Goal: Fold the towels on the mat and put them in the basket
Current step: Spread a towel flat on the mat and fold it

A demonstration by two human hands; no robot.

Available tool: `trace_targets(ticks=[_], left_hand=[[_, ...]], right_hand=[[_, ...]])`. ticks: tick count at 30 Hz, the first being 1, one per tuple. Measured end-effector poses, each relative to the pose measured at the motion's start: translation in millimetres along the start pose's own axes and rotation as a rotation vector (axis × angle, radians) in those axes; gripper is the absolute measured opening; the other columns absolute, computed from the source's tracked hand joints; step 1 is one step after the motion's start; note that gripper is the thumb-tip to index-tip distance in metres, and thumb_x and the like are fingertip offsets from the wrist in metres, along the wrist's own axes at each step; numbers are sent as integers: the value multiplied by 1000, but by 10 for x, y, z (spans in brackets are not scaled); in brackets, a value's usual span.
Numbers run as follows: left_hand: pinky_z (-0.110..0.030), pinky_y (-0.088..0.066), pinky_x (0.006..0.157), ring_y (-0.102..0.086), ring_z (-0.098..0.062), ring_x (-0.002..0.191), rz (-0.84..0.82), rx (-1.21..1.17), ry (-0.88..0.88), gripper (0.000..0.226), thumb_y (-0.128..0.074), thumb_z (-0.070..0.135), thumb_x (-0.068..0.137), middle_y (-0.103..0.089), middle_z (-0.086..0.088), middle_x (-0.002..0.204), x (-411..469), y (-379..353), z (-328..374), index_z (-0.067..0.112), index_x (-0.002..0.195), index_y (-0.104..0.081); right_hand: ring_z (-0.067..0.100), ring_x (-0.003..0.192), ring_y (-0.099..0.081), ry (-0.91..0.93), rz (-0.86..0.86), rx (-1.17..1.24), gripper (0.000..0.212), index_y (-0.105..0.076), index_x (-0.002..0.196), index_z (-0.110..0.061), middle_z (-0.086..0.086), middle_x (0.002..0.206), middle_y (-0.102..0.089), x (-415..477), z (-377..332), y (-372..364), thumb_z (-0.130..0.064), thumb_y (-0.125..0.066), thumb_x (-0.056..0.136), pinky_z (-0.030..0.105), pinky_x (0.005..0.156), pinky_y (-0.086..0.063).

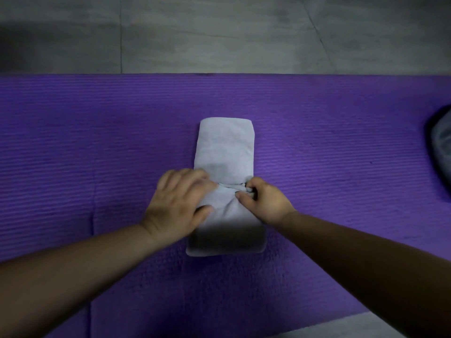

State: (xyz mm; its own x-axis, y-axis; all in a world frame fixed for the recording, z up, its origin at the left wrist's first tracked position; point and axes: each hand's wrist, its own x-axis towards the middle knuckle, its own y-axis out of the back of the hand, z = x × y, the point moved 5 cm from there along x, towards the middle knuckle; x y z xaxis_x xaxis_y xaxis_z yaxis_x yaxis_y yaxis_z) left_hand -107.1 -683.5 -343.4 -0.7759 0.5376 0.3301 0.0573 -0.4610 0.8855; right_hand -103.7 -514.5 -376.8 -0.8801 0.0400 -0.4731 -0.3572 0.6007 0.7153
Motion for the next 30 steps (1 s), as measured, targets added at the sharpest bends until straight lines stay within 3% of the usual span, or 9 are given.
trace_targets(ticks=[3, 7, 10, 14, 17, 23, 26, 28, 30], left_hand=[[-32, -9, 113, -29, -18, 133, -158, 70, -456, 49, -26, 56, 92, -39, -3, 136, -218, -150, 70, 21, 119, -45], [-37, 6, 116, 11, -13, 143, -400, 212, -445, 113, -40, 78, 60, 16, 1, 154, -410, -290, -180, 19, 148, 0], [-37, 5, 115, 14, -13, 142, -464, 277, -398, 137, -73, 61, 42, 8, -3, 155, -323, -289, -261, 15, 147, 1], [-35, -3, 113, 13, -11, 142, -424, 207, -352, 123, -85, 35, 32, -55, -13, 131, -266, -283, -202, 12, 139, -29], [-31, -4, 113, -22, -17, 136, -364, 183, -344, 107, -82, 21, 34, -61, -13, 122, -217, -249, -126, 10, 130, -36], [-22, -13, 108, -40, -12, 115, -393, -33, -223, 81, -58, 53, 55, -64, -11, 119, -183, -226, -191, 13, 123, -41], [-9, -27, 96, -47, -5, 113, -440, -334, -15, 84, -52, 68, 55, -62, 0, 119, -289, -190, -140, 27, 127, -40], [6, -30, 86, -48, 12, 104, -491, -584, 233, 90, -47, 89, 41, -52, 27, 112, -349, -103, -49, 45, 119, -37], [7, -34, 77, -46, 26, 93, -486, -791, 460, 86, -52, 86, 35, -50, 40, 97, -396, -86, -7, 45, 108, -33]], right_hand=[[15, 87, -48, 25, -31, 47, 17, -41, 91, -20, 2, 97, -54, -44, 77, -3, -29, -55, 89, 19, 63, -27], [26, 97, -54, 230, 230, -73, 30, -55, 105, -7, 11, 101, -54, -98, 47, 114, -27, -58, 83, 25, 82, -33], [28, 103, -52, 539, 328, -271, 36, -50, 107, -6, 23, 105, -63, -213, -11, 129, -22, -46, 75, 30, 89, -33], [24, 121, -37, 663, 57, -568, 76, -41, 124, -9, 23, 129, -54, -354, 254, -72, -32, -70, 57, 33, 107, -18], [24, 124, -36, 532, -17, -701, 103, -38, 128, -8, 19, 131, -53, -344, 257, -155, -55, -74, 44, 32, 109, -8], [18, 118, -45, 481, 108, -350, 68, -49, 119, -13, 11, 121, -62, -310, 36, -5, -57, -50, 67, 17, 107, -12], [9, 104, -58, 274, 99, -157, 40, -64, 101, -17, -1, 102, -67, -361, 8, 119, -42, -69, 71, 26, 86, -48], [9, 93, -61, 382, 159, -24, 53, -68, 98, -7, 5, 96, -70, -477, 44, 115, -49, -61, 66, 29, 73, -52], [10, 101, -60, 269, 77, 176, 78, -63, 110, -9, 3, 107, -67, -545, 170, 33, -67, -49, 59, 29, 89, -47]])
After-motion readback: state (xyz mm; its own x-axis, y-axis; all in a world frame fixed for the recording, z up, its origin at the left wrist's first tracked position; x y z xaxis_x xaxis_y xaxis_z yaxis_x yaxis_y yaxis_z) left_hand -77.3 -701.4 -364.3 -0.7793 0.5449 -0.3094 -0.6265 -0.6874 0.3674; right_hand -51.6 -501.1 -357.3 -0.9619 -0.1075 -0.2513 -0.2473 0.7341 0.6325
